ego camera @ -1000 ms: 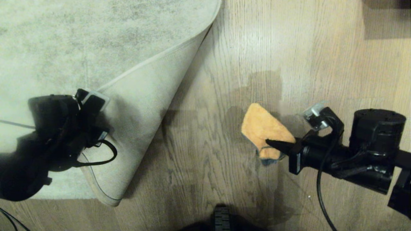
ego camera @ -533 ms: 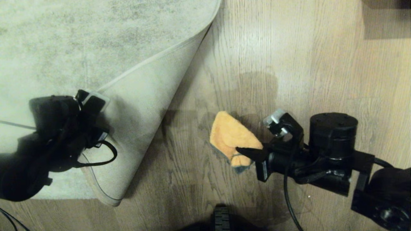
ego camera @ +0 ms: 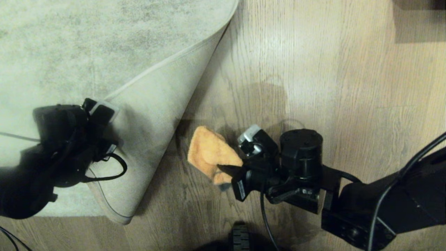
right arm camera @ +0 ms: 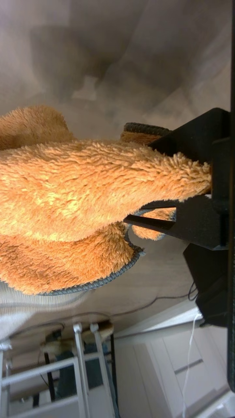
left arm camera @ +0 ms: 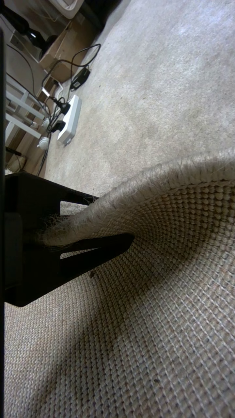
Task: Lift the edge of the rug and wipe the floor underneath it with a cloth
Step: Wipe the floor under the carpet with a rag
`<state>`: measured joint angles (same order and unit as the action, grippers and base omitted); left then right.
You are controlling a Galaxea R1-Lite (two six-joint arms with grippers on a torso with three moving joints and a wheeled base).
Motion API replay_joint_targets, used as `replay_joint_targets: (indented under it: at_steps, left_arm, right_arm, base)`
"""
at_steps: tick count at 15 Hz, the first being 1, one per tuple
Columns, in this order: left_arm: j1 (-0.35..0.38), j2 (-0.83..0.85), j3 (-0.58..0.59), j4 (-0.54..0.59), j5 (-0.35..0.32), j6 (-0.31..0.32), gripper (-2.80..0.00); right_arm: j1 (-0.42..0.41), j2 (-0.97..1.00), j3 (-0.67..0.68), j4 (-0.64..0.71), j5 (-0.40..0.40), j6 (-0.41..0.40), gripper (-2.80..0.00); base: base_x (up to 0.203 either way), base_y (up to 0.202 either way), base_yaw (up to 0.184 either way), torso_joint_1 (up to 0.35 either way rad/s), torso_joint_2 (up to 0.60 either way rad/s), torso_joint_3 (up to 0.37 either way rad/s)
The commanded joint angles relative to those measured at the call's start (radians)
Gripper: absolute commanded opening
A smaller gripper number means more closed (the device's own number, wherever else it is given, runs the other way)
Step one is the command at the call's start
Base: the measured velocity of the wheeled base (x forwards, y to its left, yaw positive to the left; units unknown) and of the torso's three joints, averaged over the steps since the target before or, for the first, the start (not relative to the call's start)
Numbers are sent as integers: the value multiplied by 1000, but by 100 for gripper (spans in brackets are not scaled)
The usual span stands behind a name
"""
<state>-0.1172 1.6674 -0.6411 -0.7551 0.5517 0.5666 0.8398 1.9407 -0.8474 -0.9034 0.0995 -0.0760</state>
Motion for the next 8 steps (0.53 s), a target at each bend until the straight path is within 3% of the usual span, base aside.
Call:
replay_joint_targets:
  at_steps: [1,6,8]
  left_arm:
    - [-1,2,3,-4,4,3,-280]
    - [1,2,4,-4,11,2,-280]
    - [1,7,4,-4,14,-22,-280]
  right_arm:
    - [26,66,-40,-6,-7,-1,-280]
    - [46,193,-181,-58,-149,55,-280]
    - [55,226,-186,-64,-172,71,-280]
  base:
    - [0,0,0,0,0,0]
    - [0,0,0,0,0,0]
    - [0,0,0,0,0,0]
